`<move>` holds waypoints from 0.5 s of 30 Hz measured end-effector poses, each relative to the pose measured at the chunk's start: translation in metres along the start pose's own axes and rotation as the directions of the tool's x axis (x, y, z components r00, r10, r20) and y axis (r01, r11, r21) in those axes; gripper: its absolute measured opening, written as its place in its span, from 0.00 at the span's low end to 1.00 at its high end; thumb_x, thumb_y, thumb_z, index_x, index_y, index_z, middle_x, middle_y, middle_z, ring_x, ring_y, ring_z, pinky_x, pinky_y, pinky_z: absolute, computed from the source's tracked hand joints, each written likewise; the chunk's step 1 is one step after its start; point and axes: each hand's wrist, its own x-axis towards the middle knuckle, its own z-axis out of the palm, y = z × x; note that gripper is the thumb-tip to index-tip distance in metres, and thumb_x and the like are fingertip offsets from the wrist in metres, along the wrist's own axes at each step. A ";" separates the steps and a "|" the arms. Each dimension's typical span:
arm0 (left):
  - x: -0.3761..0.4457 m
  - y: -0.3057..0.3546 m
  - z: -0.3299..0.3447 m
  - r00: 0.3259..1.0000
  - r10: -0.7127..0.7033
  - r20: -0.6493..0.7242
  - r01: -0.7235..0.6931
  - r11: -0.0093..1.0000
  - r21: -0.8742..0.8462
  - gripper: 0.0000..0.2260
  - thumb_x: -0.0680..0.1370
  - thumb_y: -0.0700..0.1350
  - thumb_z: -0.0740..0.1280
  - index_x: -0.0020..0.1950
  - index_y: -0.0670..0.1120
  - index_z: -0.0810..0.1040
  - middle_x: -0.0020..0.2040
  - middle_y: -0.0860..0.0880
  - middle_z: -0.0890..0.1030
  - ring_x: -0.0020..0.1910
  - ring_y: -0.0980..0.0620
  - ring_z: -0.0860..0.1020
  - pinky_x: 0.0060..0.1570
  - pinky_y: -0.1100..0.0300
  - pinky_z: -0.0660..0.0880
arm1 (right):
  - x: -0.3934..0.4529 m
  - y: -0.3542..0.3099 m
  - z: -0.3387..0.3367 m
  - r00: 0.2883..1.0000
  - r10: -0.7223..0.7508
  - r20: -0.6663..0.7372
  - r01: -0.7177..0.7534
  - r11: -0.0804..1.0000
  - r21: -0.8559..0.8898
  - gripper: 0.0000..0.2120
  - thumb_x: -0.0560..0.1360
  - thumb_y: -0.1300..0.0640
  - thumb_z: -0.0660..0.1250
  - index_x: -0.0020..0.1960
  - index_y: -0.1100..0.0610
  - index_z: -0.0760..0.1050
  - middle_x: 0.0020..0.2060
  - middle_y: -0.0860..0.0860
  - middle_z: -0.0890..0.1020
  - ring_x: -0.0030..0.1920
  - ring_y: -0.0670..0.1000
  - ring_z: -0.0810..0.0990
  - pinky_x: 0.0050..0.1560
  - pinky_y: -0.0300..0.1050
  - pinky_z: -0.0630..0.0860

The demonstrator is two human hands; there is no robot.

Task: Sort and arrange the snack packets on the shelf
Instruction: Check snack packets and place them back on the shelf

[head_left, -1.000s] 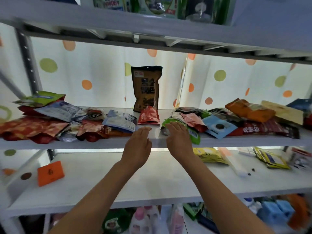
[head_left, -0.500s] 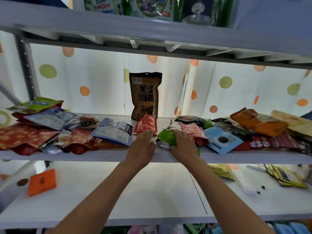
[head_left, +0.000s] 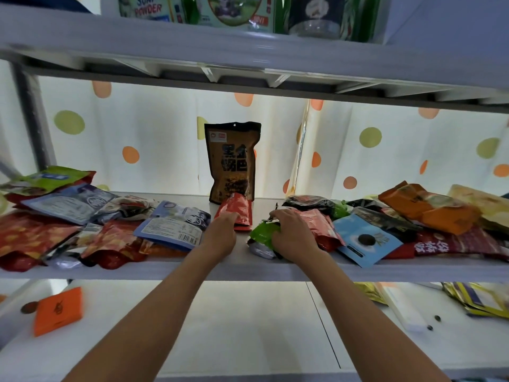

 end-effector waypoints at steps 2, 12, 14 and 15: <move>0.013 -0.004 0.003 0.998 -0.041 0.052 0.037 0.997 0.075 0.22 0.78 0.34 0.58 0.72 0.44 0.69 0.70 0.41 0.71 0.66 0.40 0.72 0.66 0.48 0.70 | 0.005 0.001 -0.002 1.000 0.007 0.019 -0.007 1.000 0.007 0.23 0.73 0.61 0.62 0.68 0.56 0.72 0.65 0.53 0.76 0.66 0.55 0.70 0.66 0.51 0.70; 0.051 -0.001 0.013 0.980 -0.062 0.191 -0.038 0.875 0.483 0.14 0.81 0.39 0.58 0.66 0.42 0.73 0.64 0.41 0.76 0.61 0.41 0.76 0.58 0.48 0.74 | 0.011 0.014 0.003 0.999 -0.013 0.052 0.014 1.000 -0.008 0.20 0.74 0.59 0.60 0.65 0.57 0.76 0.61 0.54 0.77 0.61 0.55 0.73 0.63 0.50 0.72; 0.049 0.001 0.014 0.992 0.000 0.127 -0.065 0.857 0.510 0.13 0.81 0.38 0.58 0.64 0.41 0.74 0.61 0.41 0.78 0.58 0.42 0.79 0.55 0.50 0.75 | 0.010 0.013 0.002 0.998 -0.010 0.061 0.010 1.000 -0.005 0.20 0.74 0.59 0.60 0.65 0.57 0.75 0.61 0.54 0.77 0.62 0.55 0.73 0.63 0.50 0.72; 0.047 0.003 0.013 0.996 0.027 0.091 -0.070 0.852 0.519 0.12 0.81 0.38 0.57 0.63 0.41 0.74 0.60 0.41 0.79 0.57 0.42 0.79 0.53 0.51 0.75 | 0.010 0.013 0.001 0.998 -0.006 0.066 0.007 1.000 -0.001 0.20 0.74 0.59 0.60 0.65 0.57 0.75 0.61 0.54 0.77 0.62 0.55 0.73 0.63 0.50 0.72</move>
